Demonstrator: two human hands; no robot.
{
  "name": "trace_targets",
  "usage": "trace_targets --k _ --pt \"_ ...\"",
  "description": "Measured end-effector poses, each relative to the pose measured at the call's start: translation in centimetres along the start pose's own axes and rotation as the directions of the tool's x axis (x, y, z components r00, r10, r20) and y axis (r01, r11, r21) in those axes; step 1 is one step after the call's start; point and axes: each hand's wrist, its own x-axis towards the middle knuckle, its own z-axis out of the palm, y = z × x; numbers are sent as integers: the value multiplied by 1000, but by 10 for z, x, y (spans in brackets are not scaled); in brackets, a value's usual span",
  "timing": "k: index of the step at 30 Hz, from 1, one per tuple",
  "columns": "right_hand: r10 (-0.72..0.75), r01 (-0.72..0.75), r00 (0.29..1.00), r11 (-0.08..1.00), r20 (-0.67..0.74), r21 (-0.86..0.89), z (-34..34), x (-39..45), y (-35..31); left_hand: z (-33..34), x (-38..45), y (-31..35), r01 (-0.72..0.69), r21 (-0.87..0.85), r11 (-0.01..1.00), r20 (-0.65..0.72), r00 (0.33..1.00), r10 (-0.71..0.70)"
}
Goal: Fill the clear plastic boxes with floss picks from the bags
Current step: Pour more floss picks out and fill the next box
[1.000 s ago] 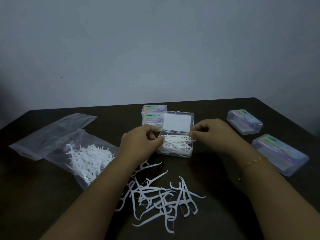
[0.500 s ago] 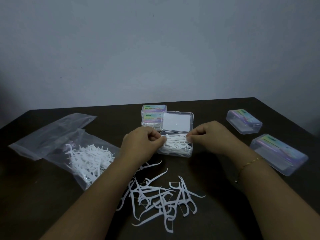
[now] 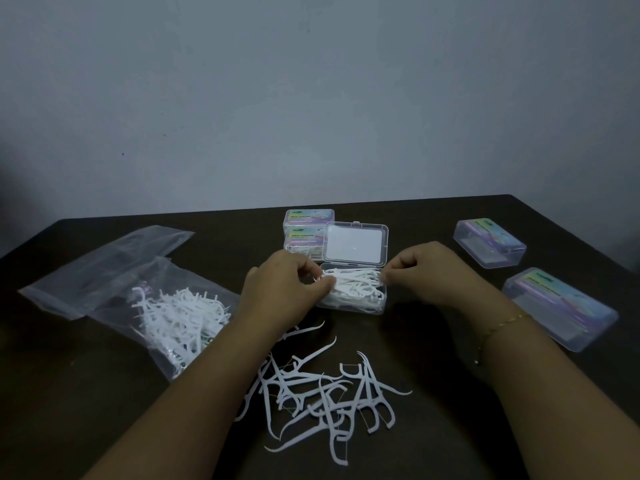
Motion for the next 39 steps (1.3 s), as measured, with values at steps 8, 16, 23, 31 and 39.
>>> trace_targets --k 8,16,23,31,39 --pt "118 -76 991 890 -68 449 2 8 6 3 -1 -3 37 140 989 125 991 -55" --pt "-9 9 1000 893 -2 450 6 9 3 6 -5 3 -35 357 934 116 993 -7" --pt "-60 60 998 897 -15 438 7 7 5 15 -5 3 -123 491 863 193 981 30" --pt "-66 54 998 878 8 476 3 4 6 16 -7 5 -114 465 878 192 981 26" --pt "-134 108 985 971 109 215 1 6 7 16 -4 0 -46 313 949 51 998 32"
